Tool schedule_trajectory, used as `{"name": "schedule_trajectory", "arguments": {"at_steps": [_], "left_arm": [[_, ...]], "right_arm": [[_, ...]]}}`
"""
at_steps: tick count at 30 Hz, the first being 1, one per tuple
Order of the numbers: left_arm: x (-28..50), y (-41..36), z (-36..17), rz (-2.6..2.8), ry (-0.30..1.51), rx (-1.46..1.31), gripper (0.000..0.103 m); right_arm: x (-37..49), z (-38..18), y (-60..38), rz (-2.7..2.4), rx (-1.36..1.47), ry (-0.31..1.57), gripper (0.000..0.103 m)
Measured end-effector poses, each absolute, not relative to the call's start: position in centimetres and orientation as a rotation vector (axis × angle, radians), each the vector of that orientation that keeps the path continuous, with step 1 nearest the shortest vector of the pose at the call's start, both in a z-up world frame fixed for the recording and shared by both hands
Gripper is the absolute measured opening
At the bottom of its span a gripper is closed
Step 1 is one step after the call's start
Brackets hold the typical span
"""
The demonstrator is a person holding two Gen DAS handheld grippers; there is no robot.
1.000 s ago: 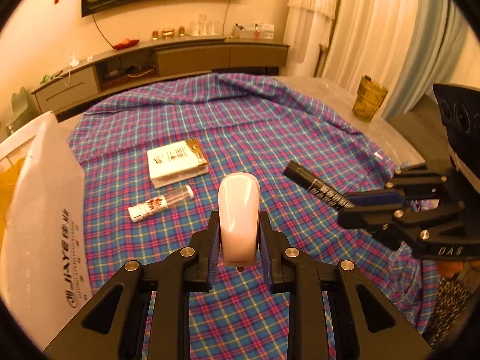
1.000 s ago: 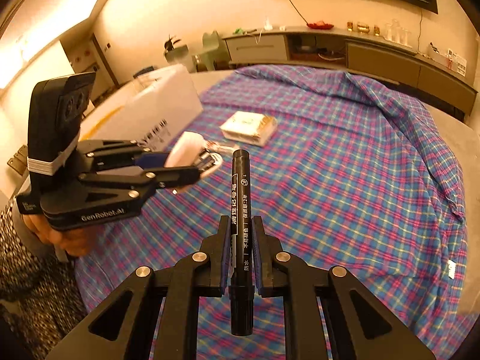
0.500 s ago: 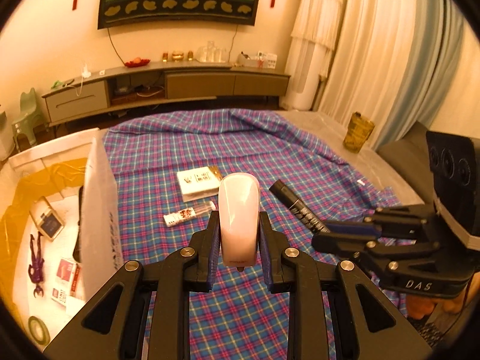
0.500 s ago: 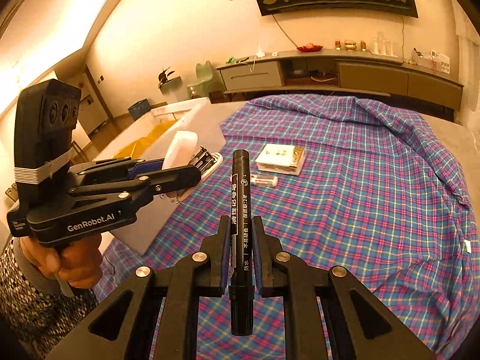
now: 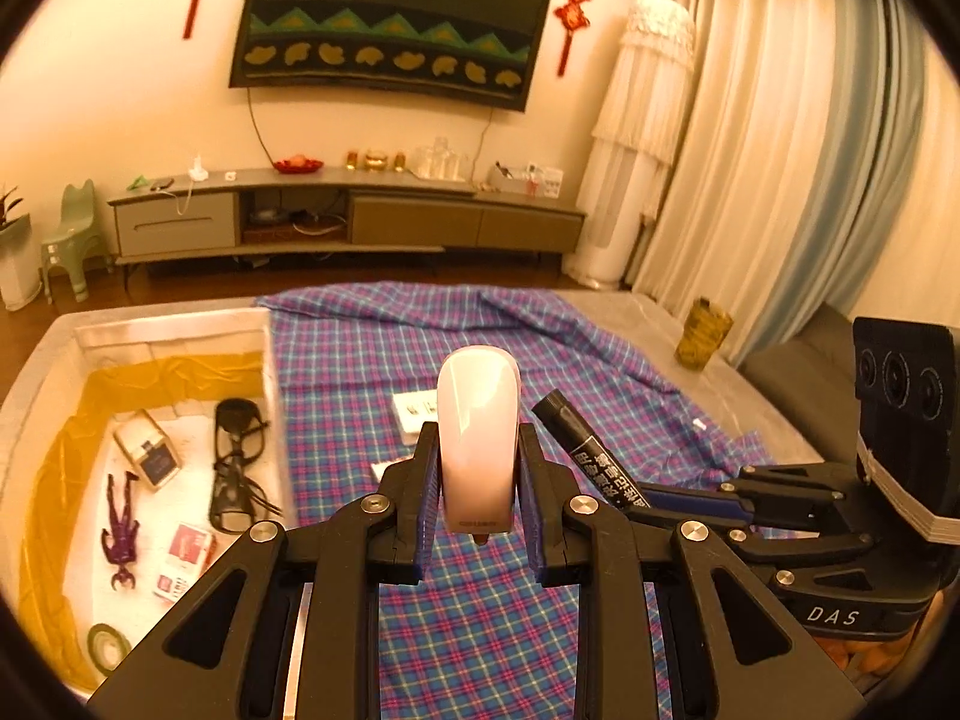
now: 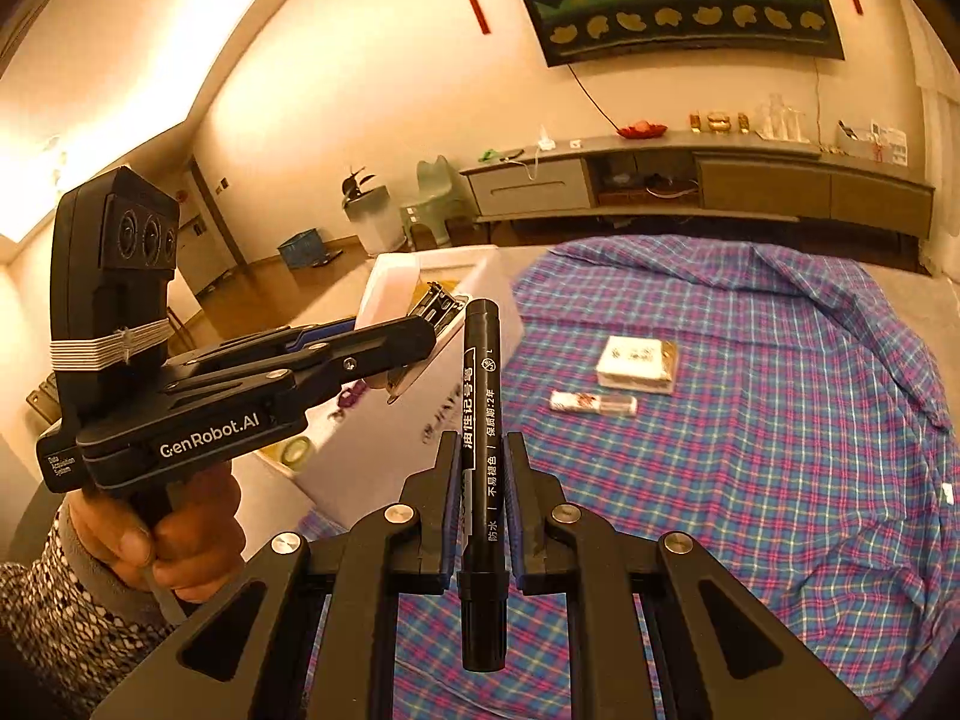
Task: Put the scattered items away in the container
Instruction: 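Carry the stapler and marker with both tools over the cardboard box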
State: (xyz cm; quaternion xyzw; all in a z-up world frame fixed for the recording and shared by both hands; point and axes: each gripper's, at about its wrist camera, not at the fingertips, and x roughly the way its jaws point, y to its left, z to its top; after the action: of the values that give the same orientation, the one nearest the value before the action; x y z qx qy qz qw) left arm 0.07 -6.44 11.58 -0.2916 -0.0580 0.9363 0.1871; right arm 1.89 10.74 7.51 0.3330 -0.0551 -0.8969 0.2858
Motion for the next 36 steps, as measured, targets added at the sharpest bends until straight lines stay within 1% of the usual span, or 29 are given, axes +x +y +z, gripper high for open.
{"name": "schedule_trajectory", "arguments": {"at_steps": [7, 21, 27, 36], "left_arm": [[1.0, -9.4, 12.9, 2.669, -0.236, -0.775, 0.024], [2.4, -16.1, 14.9, 2.75, -0.396, -0.715, 0.024], [2.7, -18.8, 14.8, 2.789, -0.468, -0.737, 0.024], [2.6, -23.2, 13.6, 2.849, -0.596, -0.8, 0.024]], "right_arm": [[2.0, 9.6, 8.1, -2.38, 0.846, -0.134, 0.015], [2.3, 12.7, 1.4, -2.327, 0.774, -0.032, 0.015], [1.7, 13.6, -1.7, -2.296, 0.761, 0.016, 0.015], [-0.1, 13.3, -5.5, -2.253, 0.787, 0.081, 0.015]]}}
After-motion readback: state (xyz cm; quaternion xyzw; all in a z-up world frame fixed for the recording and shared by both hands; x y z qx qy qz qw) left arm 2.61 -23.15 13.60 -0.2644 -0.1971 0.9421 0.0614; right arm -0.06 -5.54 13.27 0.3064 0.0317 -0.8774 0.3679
